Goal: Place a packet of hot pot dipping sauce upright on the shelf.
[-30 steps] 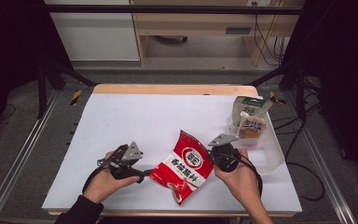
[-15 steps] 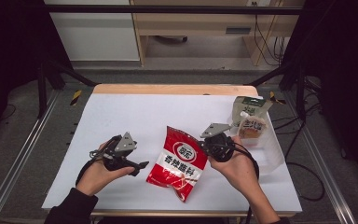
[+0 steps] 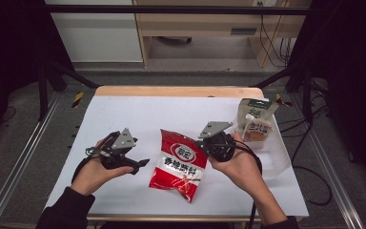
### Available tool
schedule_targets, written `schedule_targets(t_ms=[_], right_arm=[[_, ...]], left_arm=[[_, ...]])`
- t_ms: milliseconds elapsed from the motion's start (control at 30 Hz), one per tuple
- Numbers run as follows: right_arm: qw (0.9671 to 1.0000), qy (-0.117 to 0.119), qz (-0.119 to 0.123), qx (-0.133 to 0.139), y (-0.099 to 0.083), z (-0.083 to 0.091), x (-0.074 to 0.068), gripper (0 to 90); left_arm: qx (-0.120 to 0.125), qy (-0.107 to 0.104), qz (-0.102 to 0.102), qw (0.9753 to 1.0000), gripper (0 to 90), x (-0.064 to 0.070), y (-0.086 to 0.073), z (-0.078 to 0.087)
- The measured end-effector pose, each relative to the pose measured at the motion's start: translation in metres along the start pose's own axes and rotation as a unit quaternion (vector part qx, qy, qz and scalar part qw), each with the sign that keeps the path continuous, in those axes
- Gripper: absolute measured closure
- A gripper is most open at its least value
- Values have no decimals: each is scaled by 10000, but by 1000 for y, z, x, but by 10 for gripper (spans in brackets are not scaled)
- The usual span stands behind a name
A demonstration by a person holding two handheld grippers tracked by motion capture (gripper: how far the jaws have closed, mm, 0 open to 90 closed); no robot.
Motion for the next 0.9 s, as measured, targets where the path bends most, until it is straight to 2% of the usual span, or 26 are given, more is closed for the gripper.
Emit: schedule_targets(t_ms=[200,467,600,900], right_arm=[[9998,72,180,40,9,3,-4,900],[9984,167,536,88,24,8,-11,900],[9972,220,701,112,30,9,-14,900],[9937,338,1060,88,42,15,-24,900]], left_arm=[[22,-16,-99,9999,208,-1,7,6],[99,-62,-271,9996,246,-3,20,13],[119,-53,-419,9990,285,-4,28,13],[241,-162,-547,9981,444,-9,44,11]])
Point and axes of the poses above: each handheld gripper's, and its own axes: z roughly backward along the jaws, y roughly out of its top, x roughly to its right, the point moved 6 cm from there along -z, roughly forward along the jaws
